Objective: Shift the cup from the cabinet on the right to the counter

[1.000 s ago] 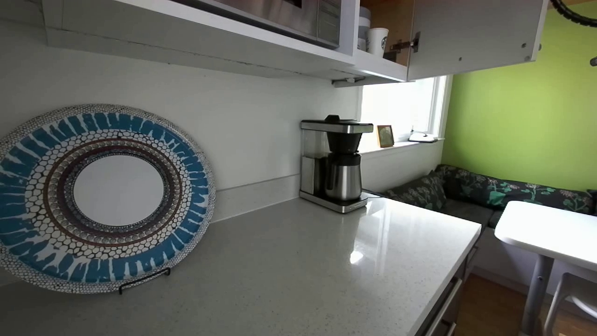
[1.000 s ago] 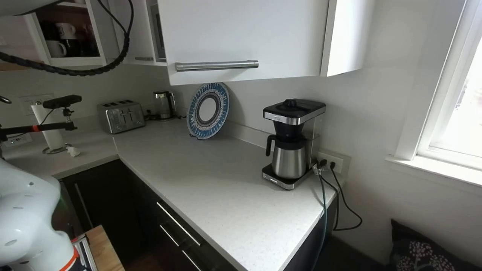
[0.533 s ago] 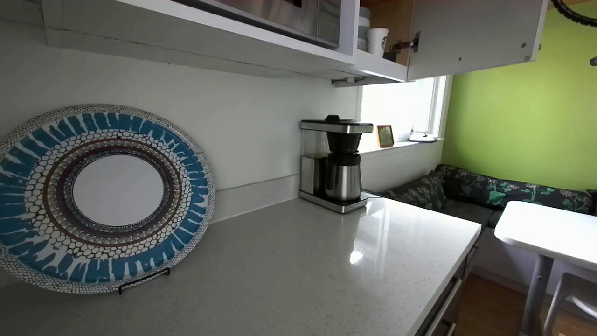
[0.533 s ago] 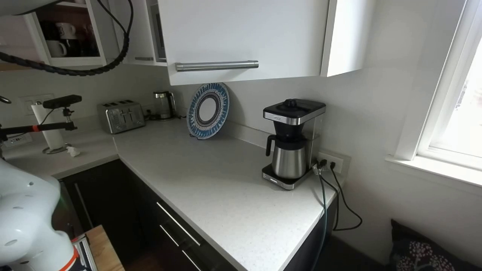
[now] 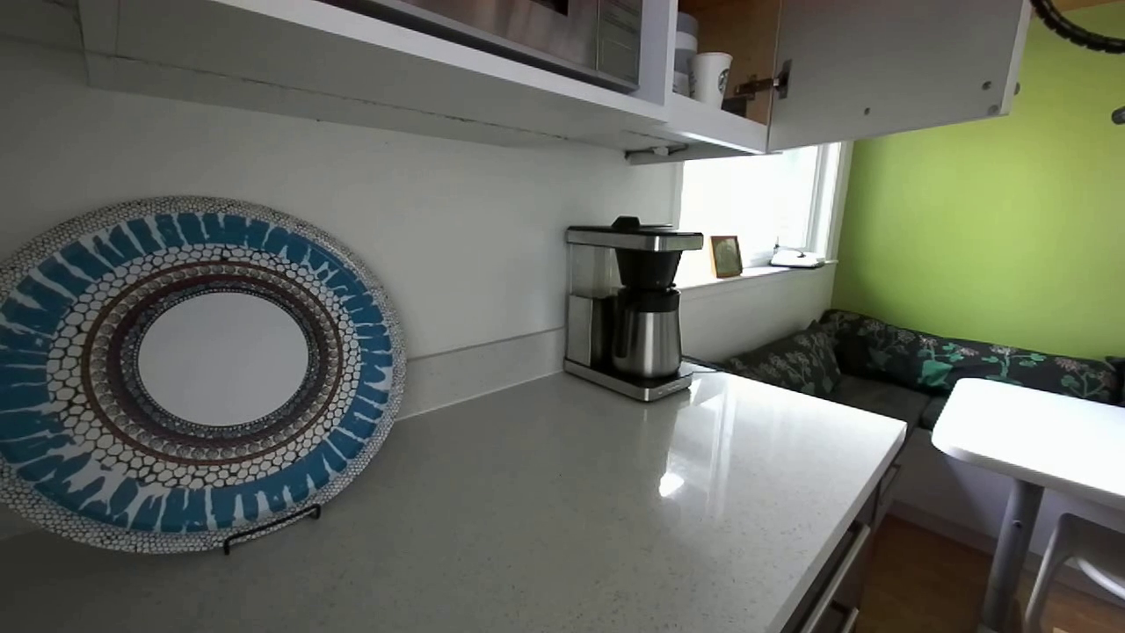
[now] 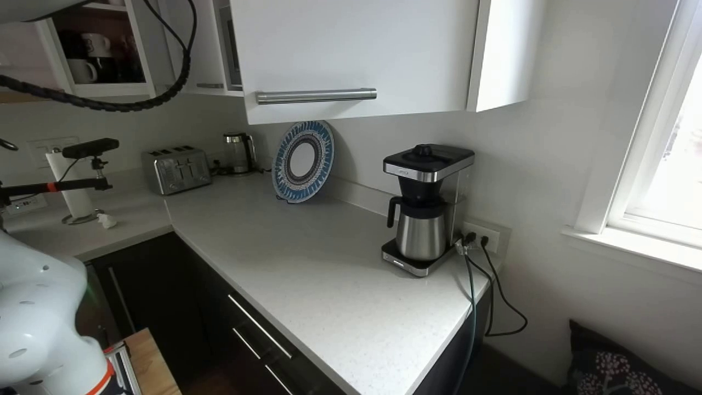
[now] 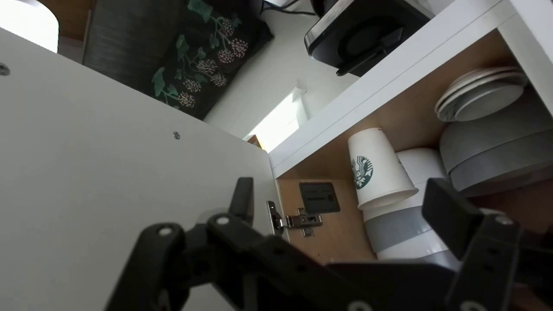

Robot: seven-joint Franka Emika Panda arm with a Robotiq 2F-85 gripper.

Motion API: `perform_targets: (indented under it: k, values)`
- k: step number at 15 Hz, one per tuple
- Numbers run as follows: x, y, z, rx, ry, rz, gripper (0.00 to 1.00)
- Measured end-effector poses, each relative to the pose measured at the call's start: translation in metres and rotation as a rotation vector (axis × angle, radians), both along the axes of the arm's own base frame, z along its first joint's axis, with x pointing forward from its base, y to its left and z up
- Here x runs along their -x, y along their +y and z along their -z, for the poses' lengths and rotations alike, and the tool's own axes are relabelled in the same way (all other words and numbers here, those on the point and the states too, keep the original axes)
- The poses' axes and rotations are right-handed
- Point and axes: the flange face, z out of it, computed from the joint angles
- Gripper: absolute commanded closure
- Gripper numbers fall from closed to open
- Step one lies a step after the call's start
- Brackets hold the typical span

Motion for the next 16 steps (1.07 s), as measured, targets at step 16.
perform_targets:
  k: [16]
  values:
    - [-0.112,-0.082,0.01,-0.072,-0.049,0.133,0.0]
